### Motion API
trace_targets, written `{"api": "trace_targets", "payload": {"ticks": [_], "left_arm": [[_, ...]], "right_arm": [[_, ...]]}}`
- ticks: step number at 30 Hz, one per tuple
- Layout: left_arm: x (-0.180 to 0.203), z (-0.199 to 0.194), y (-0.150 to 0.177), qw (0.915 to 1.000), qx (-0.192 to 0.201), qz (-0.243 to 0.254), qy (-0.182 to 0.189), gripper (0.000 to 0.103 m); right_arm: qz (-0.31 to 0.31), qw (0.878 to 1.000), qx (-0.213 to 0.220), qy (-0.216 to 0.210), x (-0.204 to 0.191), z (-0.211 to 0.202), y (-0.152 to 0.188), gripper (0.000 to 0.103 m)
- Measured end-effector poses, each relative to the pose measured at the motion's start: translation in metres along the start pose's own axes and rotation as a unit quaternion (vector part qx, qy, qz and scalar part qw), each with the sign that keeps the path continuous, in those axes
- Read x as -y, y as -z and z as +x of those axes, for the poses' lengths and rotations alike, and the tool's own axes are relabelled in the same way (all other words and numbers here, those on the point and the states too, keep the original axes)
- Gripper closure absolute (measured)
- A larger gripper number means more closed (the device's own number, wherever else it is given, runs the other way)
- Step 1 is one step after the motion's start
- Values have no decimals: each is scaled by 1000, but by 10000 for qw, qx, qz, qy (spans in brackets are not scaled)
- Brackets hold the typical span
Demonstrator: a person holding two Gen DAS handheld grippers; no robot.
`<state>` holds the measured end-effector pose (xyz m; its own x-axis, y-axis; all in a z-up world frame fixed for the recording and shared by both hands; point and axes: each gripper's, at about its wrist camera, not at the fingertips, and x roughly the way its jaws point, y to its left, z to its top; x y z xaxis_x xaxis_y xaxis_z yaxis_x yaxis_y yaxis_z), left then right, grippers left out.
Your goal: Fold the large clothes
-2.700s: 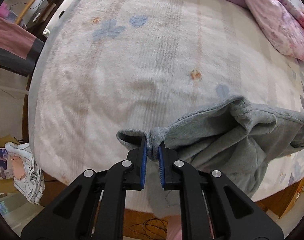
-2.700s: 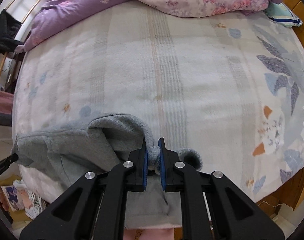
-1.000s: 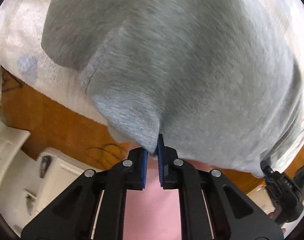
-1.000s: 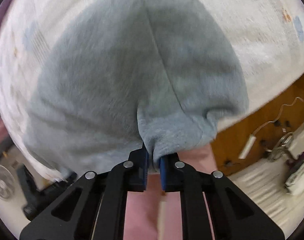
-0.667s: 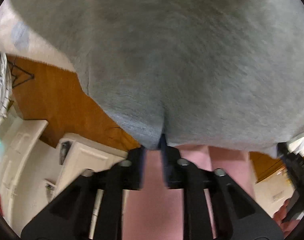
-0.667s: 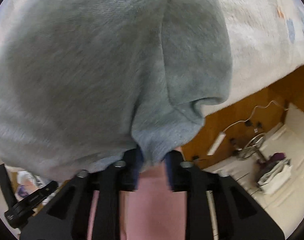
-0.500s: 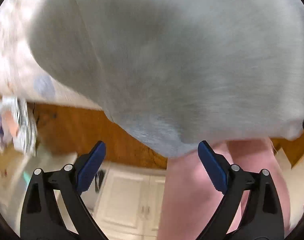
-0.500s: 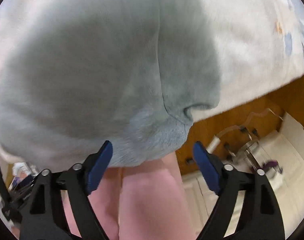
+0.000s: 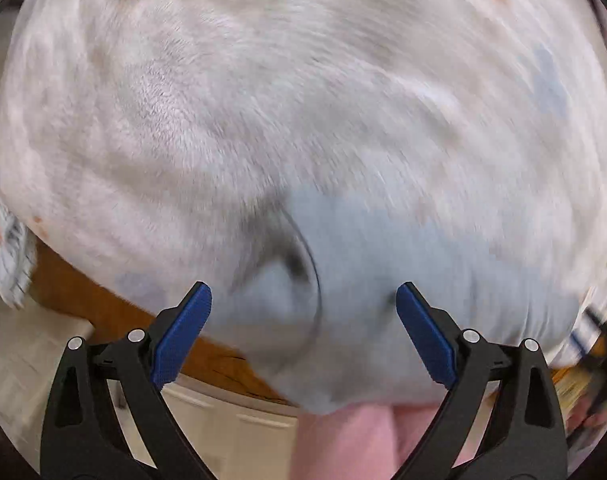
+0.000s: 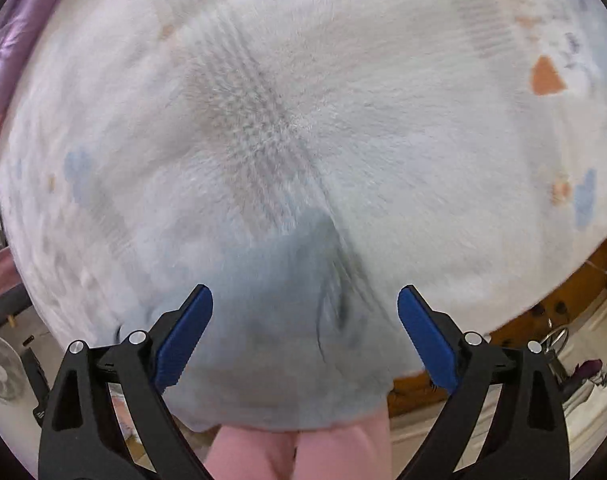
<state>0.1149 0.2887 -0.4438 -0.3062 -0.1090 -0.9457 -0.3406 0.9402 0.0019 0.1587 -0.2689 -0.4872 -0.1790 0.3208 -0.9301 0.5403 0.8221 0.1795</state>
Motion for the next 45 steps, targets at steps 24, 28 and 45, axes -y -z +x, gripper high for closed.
{"api": "trace_targets", "payload": {"ticks": [24, 28, 45], "left_arm": [[-3, -8, -46, 9516, 789, -48, -2969, 103], [-37, -48, -48, 9804, 790, -468, -1744, 101], [156, 5, 48, 9725, 641, 2215, -319, 88]], "right_arm": [[-55, 9927, 367, 1144, -41, 20, -55, 91], [-356, 9839, 432, 1695, -57, 10, -51, 47], [-2372, 9708, -332, -101, -181, 20, 61, 96]]}}
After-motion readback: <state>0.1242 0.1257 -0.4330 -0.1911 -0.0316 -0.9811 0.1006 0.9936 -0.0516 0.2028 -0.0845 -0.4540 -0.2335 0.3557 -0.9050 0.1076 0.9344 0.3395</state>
